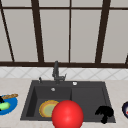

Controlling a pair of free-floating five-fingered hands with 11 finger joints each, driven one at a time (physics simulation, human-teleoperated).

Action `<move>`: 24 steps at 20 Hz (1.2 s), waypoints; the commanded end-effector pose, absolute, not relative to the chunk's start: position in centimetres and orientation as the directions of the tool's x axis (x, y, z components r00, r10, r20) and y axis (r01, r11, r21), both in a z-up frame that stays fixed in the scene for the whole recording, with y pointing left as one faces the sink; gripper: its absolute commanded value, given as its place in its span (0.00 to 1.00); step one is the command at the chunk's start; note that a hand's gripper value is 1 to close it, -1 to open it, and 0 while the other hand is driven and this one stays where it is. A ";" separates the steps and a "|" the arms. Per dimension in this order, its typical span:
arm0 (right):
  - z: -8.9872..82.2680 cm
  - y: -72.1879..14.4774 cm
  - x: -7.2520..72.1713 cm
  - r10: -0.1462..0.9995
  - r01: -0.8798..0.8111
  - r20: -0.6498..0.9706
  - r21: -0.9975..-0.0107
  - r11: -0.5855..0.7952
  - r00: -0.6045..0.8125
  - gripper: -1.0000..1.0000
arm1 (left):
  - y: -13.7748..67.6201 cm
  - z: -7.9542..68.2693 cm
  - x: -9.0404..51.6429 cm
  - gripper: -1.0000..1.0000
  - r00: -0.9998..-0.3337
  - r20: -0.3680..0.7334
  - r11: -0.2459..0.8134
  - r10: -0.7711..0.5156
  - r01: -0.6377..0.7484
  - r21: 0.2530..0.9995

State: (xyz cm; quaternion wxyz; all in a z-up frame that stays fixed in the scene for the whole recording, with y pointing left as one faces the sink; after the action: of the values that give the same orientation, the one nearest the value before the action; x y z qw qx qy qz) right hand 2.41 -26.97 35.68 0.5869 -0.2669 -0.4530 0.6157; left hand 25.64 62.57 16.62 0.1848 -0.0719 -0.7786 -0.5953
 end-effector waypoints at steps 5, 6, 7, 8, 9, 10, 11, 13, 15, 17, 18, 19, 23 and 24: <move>35.7 -27.0 2.4 0.965 -0.481 0.203 -0.871 0.099 -0.169 0.50 | 62.9 16.5 21.3 1.00 -0.952 0.294 0.282 -0.089 0.259 0.924; 35.7 -27.0 2.4 0.965 -0.481 0.203 -0.871 0.099 -0.169 0.50 | 63.2 16.4 20.8 1.00 -0.950 0.299 0.285 -0.093 0.262 0.922; 35.7 -27.0 2.4 0.965 -0.481 0.203 -0.871 0.099 -0.169 0.50 | 63.3 15.9 20.8 1.00 -0.942 0.321 0.286 -0.098 0.282 0.916; 35.7 -27.0 2.4 0.965 -0.481 0.203 -0.871 0.099 -0.169 0.50 | 63.4 15.7 21.4 1.00 -0.933 0.347 0.290 -0.097 0.307 0.906; 35.7 -27.0 2.4 0.965 -0.481 0.203 -0.871 0.099 -0.169 0.50 | 63.4 15.7 21.6 1.00 -0.927 0.363 0.289 -0.095 0.323 0.901; 35.7 -27.0 2.4 0.965 -0.481 0.203 -0.871 0.099 -0.169 0.50 | 63.3 15.8 21.6 1.00 -0.924 0.369 0.284 -0.096 0.330 0.900; 35.7 -27.0 2.4 0.965 -0.481 0.203 -0.871 0.099 -0.169 0.50 | 63.2 15.8 21.7 1.00 -0.925 0.369 0.278 -0.095 0.331 0.901; 35.7 -27.0 2.4 0.965 -0.481 0.203 -0.871 0.099 -0.169 0.50 | 63.3 15.7 21.5 1.00 -0.925 0.370 0.273 -0.088 0.335 0.902; 35.7 -27.0 2.4 0.965 -0.481 0.203 -0.871 0.099 -0.169 0.50 | 63.3 16.1 20.5 1.00 -0.938 0.335 0.271 -0.084 0.302 0.914; 35.7 -27.0 2.4 0.965 -0.481 0.203 -0.871 0.099 -0.169 0.50 | 63.4 16.3 18.4 1.00 -0.946 0.311 0.274 -0.092 0.276 0.921; 35.7 -27.0 2.4 0.965 -0.481 0.203 -0.871 0.099 -0.169 0.50 | 63.4 16.1 17.3 1.00 -0.942 0.318 0.279 -0.106 0.279 0.919; 35.7 -27.0 2.4 0.965 -0.481 0.203 -0.871 0.099 -0.169 0.50 | 63.7 15.9 16.5 1.00 -0.938 0.328 0.279 -0.109 0.288 0.916; 35.7 -27.0 2.4 0.965 -0.481 0.203 -0.871 0.099 -0.169 0.50 | 64.1 15.8 13.3 1.00 -0.934 0.341 0.278 -0.109 0.301 0.912; 35.7 -27.0 2.4 0.965 -0.481 0.203 -0.871 0.099 -0.169 0.50 | 63.9 15.7 12.5 1.00 -0.932 0.347 0.274 -0.110 0.307 0.912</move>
State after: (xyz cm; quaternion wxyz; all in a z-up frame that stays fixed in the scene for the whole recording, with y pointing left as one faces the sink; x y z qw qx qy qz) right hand 2.41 -26.97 35.68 0.5869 -0.2669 -0.4530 0.6157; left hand 14.76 63.85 15.67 0.1815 -0.0687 -0.7781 -0.5974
